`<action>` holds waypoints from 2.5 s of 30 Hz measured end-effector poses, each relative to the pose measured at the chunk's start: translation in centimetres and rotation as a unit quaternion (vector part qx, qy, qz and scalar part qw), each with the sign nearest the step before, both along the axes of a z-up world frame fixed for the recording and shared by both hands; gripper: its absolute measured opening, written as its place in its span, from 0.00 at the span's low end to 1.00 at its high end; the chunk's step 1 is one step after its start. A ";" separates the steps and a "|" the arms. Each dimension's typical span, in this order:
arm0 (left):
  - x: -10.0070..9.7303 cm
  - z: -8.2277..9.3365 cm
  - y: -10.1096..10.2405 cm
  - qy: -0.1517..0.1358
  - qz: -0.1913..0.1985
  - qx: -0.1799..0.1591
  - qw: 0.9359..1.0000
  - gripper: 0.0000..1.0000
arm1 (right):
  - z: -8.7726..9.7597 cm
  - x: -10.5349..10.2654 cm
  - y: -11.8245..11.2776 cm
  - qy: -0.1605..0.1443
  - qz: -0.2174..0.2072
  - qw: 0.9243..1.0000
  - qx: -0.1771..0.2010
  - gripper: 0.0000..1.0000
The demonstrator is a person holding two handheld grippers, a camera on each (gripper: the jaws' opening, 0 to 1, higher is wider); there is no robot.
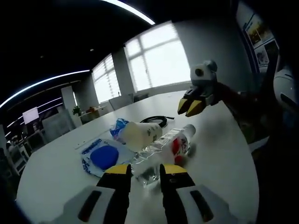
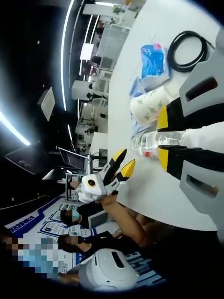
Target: Arrange the tabletop items into an orderly group along one side of the table until the central work area is clear of visible clutter.
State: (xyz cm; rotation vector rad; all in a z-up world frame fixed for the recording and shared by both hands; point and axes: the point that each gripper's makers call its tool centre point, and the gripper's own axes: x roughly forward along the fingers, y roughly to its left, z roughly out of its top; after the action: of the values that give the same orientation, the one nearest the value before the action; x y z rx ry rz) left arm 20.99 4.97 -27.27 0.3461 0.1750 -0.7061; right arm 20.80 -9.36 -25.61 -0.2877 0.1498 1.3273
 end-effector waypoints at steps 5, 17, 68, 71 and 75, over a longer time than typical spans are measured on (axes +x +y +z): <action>0.1 0.3 -0.3 -0.003 -0.004 0.000 1.000 0.23 | -0.1 0.1 0.0 0.002 -0.002 1.000 0.001 0.12; 0.6 0.3 -0.8 -0.001 -0.015 0.002 1.000 0.23 | -1.5 -0.2 -0.3 0.014 0.000 1.000 -0.017 0.19; 1.3 -0.3 -2.3 0.028 -0.059 -0.019 0.998 0.20 | -6.4 -0.2 0.3 0.054 0.004 0.997 -0.054 0.22; 1.3 -0.3 -2.4 0.030 -0.058 -0.024 0.998 0.20 | -6.3 -0.2 0.3 0.058 0.003 0.997 -0.051 0.22; 1.1 -0.3 -2.4 0.031 -0.061 -0.023 0.997 0.20 | -5.7 -0.2 0.4 0.060 0.004 0.997 -0.042 0.22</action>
State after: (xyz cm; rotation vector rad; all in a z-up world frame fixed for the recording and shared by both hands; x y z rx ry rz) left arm 22.11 2.57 -27.60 0.2924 0.1978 -0.8418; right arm 20.61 -8.97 -31.29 -0.2802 0.3055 1.3484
